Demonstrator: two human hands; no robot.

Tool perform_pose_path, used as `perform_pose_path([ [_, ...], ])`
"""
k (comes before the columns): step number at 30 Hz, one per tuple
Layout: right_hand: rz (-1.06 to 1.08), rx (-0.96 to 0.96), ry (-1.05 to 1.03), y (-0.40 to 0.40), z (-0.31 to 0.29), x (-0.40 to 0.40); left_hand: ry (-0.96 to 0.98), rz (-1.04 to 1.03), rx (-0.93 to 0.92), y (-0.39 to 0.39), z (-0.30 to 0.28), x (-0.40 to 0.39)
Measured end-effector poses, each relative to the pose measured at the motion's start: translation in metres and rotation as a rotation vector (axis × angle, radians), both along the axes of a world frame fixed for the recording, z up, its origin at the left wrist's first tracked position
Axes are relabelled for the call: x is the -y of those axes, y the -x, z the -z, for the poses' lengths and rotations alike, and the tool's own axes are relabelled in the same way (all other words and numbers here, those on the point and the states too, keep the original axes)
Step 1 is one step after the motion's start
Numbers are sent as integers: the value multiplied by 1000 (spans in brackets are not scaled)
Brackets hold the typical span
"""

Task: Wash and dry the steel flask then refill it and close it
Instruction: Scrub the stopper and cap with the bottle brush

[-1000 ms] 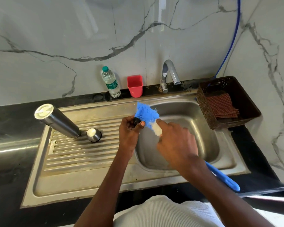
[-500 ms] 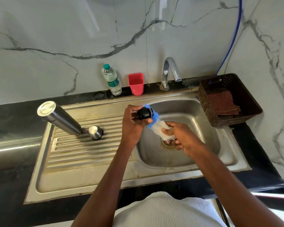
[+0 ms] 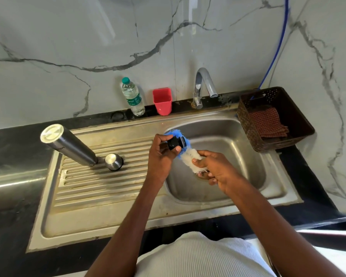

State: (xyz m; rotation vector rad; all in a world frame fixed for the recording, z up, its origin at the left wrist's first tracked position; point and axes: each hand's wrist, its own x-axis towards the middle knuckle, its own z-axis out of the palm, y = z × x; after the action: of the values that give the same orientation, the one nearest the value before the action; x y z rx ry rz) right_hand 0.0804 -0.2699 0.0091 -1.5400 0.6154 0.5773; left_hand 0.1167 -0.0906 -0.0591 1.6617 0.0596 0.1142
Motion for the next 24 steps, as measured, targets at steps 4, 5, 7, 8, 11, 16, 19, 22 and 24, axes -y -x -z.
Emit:
perform_pose_path([
  [4, -74, 105, 145, 10, 6, 1, 1, -142, 12, 1, -2, -2],
  [5, -95, 161, 239, 13, 8, -2, -6, -152, 21, 1, -1, -2],
  [7, -119, 232, 374, 16, 11, -6, -35, -138, 55, 2, 0, 2],
  [8, -122, 229, 384, 15, 11, -7, -60, -116, 81, 3, 1, 5],
  [11, -120, 200, 343, 13, 9, -9, -96, -92, 91, 5, 3, 8],
  [16, -255, 298, 649, 33, 1, -2, -143, -179, 61, 4, 2, 5],
  [19, -295, 343, 738, 43, -3, -1, -293, -219, 117, 5, -2, 6],
  [22, -279, 360, 763, 48, -4, 0, -292, -376, 91, -3, -4, -5],
  [24, -258, 434, 811, 50, -7, 2, -222, -373, 3, -8, -6, -13],
])
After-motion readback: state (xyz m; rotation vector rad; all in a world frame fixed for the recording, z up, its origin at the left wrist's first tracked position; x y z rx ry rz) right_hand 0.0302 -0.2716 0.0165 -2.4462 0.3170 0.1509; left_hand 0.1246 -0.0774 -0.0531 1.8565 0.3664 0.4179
